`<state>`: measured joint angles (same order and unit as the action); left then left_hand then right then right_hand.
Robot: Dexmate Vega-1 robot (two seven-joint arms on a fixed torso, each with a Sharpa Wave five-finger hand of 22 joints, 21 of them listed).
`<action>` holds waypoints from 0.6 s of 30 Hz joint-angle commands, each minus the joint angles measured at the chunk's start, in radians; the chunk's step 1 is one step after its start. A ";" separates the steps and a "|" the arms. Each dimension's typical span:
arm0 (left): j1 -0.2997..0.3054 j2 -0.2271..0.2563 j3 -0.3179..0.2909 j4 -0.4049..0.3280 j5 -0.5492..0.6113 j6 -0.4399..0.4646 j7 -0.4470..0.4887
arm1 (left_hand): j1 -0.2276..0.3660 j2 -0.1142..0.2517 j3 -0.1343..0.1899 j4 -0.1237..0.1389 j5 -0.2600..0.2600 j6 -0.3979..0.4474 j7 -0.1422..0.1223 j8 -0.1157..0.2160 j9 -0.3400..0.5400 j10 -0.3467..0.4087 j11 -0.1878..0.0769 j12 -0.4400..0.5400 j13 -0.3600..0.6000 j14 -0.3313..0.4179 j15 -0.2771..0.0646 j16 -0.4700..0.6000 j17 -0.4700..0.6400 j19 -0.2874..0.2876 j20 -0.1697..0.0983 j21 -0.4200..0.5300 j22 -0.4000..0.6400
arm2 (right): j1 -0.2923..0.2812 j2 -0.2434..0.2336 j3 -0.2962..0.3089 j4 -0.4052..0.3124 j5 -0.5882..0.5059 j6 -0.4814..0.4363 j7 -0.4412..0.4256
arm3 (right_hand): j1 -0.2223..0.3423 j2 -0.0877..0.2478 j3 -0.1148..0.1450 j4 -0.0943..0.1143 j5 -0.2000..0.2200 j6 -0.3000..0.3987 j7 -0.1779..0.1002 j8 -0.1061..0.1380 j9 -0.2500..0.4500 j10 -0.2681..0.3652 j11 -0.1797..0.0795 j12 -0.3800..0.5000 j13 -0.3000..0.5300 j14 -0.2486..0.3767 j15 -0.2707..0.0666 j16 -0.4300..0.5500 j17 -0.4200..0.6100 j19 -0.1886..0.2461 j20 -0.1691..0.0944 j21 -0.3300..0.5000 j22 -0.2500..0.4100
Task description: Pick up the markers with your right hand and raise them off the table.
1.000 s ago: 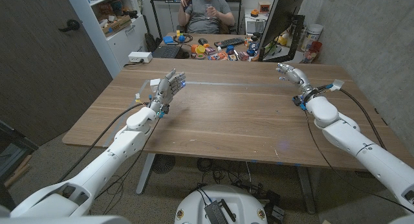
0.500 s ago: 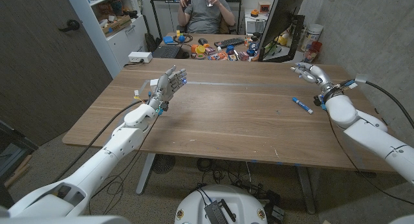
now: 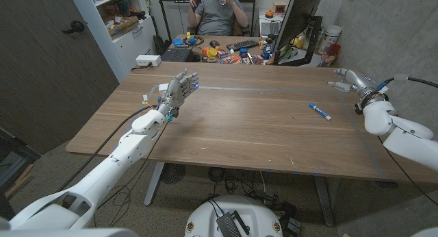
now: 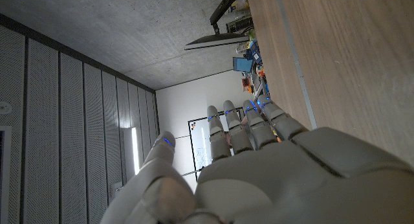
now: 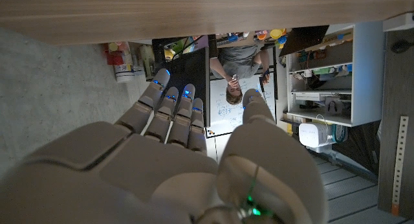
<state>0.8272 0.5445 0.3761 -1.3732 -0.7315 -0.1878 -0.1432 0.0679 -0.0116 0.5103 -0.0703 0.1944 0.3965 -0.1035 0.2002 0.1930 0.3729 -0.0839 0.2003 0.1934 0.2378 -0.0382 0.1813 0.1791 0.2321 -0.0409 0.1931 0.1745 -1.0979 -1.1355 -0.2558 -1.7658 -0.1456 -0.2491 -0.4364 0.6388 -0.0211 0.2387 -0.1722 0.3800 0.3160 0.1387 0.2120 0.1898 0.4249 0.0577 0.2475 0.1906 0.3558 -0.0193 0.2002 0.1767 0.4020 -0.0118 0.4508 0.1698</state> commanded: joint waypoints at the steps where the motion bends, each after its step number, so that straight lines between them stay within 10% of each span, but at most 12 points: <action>1: -0.019 -0.014 0.013 0.046 -0.004 0.007 -0.017 | 0.002 0.008 0.005 -0.002 -0.005 0.006 0.008 0.005 0.002 0.002 0.006 0.007 0.001 0.002 -0.060 0.005 0.002 0.004 -0.067 0.006 0.005 | 0.018 -0.103 -0.117 -0.038 -0.232 -0.144 0.114 | 0.047 -0.036 -0.012 -0.005 0.031 0.008 0.029 0.000 0.006 0.017 0.018 -0.001 0.002 0.029 0.010 0.002 0.002 0.039 0.014 -0.006 0.003; 18: -0.010 -0.005 0.019 0.044 0.021 -0.021 -0.025 | -0.002 0.011 0.006 -0.008 -0.007 0.125 0.054 0.042 0.003 0.025 0.004 0.014 0.001 0.013 -0.062 0.009 0.001 0.013 -0.070 0.008 0.004 | 0.167 -0.093 -0.258 0.010 -0.394 -0.093 0.370 | 0.023 -0.083 -0.054 0.033 0.087 0.093 0.032 0.022 0.008 0.106 0.005 0.022 0.004 0.115 -0.005 0.023 0.014 0.102 0.007 -0.016 0.007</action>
<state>0.8146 0.5365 0.3894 -1.3322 -0.7265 -0.1935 -0.1644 0.0637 -0.0074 0.5142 -0.0742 0.1876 0.4969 -0.0589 0.2311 0.1929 0.3833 -0.0801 0.2073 0.1934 0.2415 -0.0418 0.1857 0.1766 0.2338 -0.0391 0.1931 0.1745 -1.0169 -1.2333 -0.4318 -1.7887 -0.4405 -0.3715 -0.2029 0.6676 -0.0985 0.1917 -0.1446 0.4556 0.3905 0.1504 0.2258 0.1932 0.5123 0.0638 0.2595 0.1934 0.4565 -0.0232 0.2157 0.1842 0.4890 -0.0035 0.4392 0.1747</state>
